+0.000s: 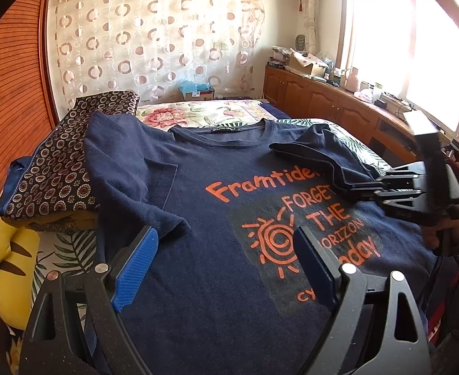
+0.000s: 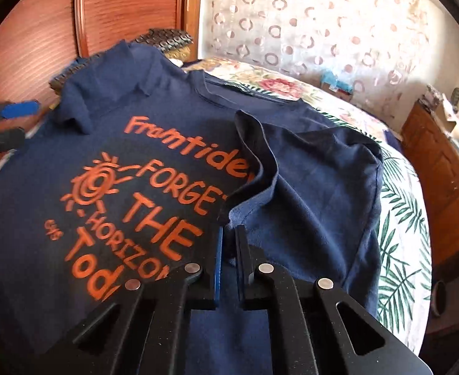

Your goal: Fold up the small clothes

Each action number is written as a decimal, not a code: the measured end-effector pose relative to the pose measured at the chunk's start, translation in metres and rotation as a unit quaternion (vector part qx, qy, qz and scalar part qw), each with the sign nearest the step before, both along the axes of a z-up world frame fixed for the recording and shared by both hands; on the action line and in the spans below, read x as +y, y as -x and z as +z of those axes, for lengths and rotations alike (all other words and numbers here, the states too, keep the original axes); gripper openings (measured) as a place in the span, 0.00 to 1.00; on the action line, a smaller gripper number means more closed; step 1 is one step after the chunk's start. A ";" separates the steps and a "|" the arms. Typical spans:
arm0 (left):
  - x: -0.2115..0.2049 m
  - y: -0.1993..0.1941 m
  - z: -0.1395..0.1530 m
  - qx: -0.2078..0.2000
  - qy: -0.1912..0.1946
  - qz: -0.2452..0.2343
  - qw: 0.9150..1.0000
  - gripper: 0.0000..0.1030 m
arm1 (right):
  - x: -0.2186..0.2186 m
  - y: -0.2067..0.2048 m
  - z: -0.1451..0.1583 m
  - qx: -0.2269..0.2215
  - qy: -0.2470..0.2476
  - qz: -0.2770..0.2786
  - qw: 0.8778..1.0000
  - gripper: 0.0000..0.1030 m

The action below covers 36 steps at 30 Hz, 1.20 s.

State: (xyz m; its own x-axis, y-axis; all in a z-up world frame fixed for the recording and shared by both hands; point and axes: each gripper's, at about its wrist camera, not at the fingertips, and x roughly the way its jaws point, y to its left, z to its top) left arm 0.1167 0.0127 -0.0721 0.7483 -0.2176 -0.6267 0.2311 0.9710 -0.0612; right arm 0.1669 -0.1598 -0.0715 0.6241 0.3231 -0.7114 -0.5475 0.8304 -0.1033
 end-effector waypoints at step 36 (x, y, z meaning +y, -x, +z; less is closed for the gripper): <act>0.096 -0.134 0.036 0.020 -0.038 0.078 0.996 0.65 | -0.098 -0.174 0.002 0.024 -0.025 -0.144 0.989 0.48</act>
